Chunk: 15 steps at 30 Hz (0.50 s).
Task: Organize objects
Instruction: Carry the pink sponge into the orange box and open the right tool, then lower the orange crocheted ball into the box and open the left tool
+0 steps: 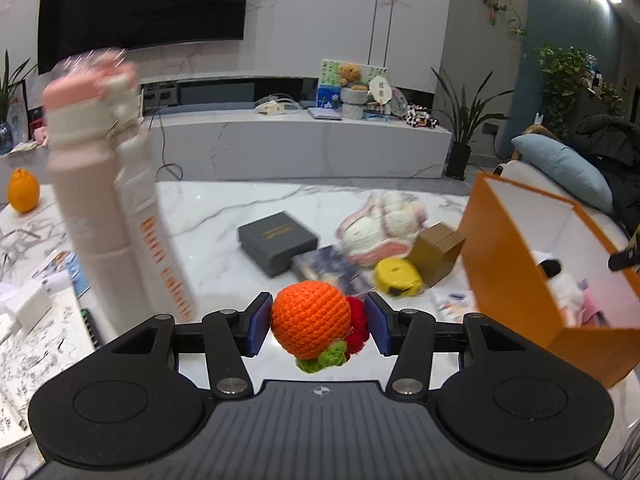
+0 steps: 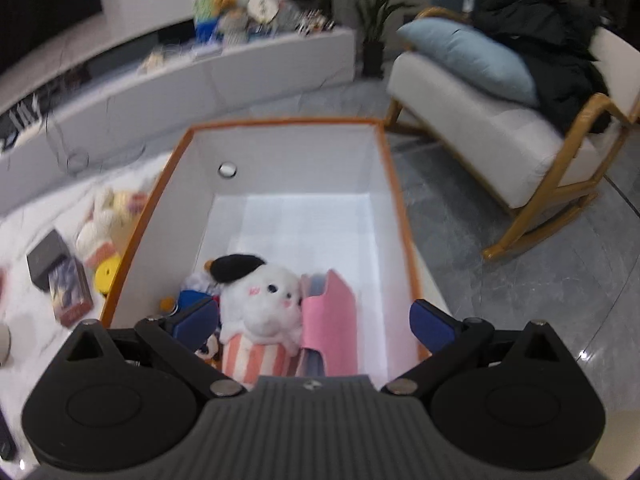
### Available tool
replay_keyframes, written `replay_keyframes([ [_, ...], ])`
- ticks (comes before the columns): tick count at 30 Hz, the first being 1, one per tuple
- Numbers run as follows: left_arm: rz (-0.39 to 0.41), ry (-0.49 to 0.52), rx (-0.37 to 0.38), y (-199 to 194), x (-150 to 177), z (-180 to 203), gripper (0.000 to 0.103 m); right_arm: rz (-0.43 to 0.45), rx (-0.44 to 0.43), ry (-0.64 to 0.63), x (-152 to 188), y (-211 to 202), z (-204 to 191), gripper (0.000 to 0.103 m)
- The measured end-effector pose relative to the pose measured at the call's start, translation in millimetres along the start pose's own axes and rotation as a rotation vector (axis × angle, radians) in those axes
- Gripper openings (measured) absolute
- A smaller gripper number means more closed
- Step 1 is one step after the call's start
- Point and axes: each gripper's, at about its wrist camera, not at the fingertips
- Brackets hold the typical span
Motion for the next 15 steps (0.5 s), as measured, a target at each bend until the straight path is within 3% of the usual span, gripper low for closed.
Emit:
replay_keyframes([
  [3,-0.020,0.001,0.036,3.2,-13.2,26.5,0.059,0.029,0.015,-0.018,12.5,-4.0,7.2,0.102],
  [10,-0.021,0.038,0.202,12.5,-60.4,107.7,0.059,0.055,-0.019,-0.070,32.5,-19.5,40.1,0.102],
  [15,-0.132,0.087,0.358,31.8,-76.7,178.1,0.059,0.097,-0.029,0.070,36.2,-30.4,83.0,0.102],
])
Point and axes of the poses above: each gripper's, at about its wrist camera, not at the fingertips, and y roughly the way its jaws point, z to its right, x to its underside, and after that the axes turned 3 degrees about -z, right-handed
